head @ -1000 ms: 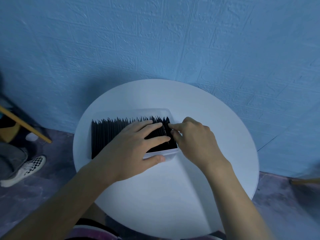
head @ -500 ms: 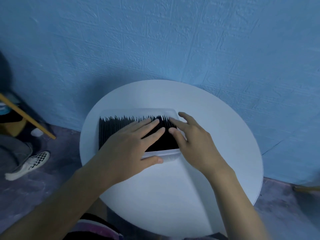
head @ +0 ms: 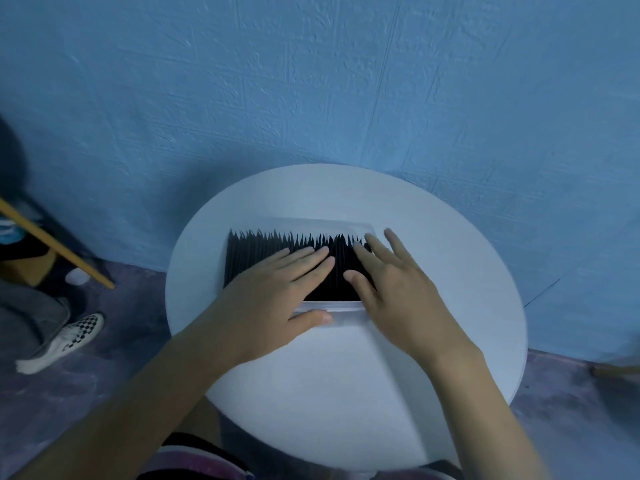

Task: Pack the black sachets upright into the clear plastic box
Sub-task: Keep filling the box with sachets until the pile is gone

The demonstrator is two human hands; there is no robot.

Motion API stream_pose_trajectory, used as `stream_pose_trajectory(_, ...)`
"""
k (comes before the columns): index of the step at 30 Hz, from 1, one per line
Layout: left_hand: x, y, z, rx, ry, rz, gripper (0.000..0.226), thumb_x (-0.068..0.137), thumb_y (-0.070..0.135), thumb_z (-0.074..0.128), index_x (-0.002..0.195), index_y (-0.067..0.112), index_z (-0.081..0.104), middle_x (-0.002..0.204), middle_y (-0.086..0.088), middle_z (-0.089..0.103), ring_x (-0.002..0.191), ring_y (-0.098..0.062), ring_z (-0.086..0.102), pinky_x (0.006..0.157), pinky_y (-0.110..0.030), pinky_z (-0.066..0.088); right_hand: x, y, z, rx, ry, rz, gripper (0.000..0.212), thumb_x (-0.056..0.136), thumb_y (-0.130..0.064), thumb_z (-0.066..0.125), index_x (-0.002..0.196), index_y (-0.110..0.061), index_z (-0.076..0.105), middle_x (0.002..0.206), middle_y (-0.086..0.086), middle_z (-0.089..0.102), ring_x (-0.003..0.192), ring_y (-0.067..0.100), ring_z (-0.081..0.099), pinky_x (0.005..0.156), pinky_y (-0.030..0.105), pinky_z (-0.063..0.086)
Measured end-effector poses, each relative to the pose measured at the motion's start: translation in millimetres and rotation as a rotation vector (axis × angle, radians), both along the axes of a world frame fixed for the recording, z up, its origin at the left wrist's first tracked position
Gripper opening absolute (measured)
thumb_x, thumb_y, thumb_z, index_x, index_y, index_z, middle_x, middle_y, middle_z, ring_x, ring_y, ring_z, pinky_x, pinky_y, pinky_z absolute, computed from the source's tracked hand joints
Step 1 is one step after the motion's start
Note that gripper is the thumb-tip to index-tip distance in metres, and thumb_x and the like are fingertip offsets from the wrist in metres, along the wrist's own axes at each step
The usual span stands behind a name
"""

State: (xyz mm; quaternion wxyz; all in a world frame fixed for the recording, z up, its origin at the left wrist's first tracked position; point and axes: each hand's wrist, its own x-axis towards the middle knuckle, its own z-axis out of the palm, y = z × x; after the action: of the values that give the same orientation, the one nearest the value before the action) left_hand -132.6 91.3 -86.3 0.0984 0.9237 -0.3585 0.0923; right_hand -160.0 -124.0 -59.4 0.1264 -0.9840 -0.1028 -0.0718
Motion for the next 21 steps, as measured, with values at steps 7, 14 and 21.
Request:
stream_pose_trajectory(7, -14.5, 16.5, -2.9, -0.059, -0.127, 0.109, 0.063, 0.095, 0.057, 0.041, 0.138, 0.016, 0.060, 0.144, 0.003, 0.057, 0.135, -0.016, 0.051, 0.112, -0.034, 0.034, 3.4, 23.6, 1.1, 0.015, -0.012, 0.191, 0.041, 0.108, -0.032, 0.034, 0.143, -0.013, 0.046, 0.156, 0.000, 0.038, 0.149, 0.015, 0.020, 0.118, 0.027, 0.026)
stream_pose_trajectory(14, -10.9, 16.9, -1.0, -0.075, -0.075, 0.063, 0.063, 0.097, 0.060, 0.038, 0.142, 0.020, 0.056, 0.149, 0.006, 0.051, 0.140, -0.011, 0.044, 0.114, -0.030, 0.029, 1.1, 20.4, 4.8, -0.042, 0.036, 0.145, 0.049, 0.108, -0.037, 0.032, 0.153, -0.017, 0.036, 0.161, -0.006, 0.032, 0.153, 0.009, 0.012, 0.117, 0.023, 0.022)
stream_pose_trajectory(21, -0.9, 40.5, -8.7, -0.090, -0.048, 0.155, 0.083, 0.095, 0.076, 0.024, 0.148, 0.018, 0.048, 0.156, 0.002, 0.043, 0.147, -0.017, 0.033, 0.122, -0.044, 0.024, 4.3, 28.1, 6.5, -0.025, 0.050, 0.142, 0.055, 0.106, -0.047, 0.032, 0.156, -0.024, 0.031, 0.163, -0.009, 0.026, 0.152, 0.011, 0.012, 0.117, 0.024, 0.018)
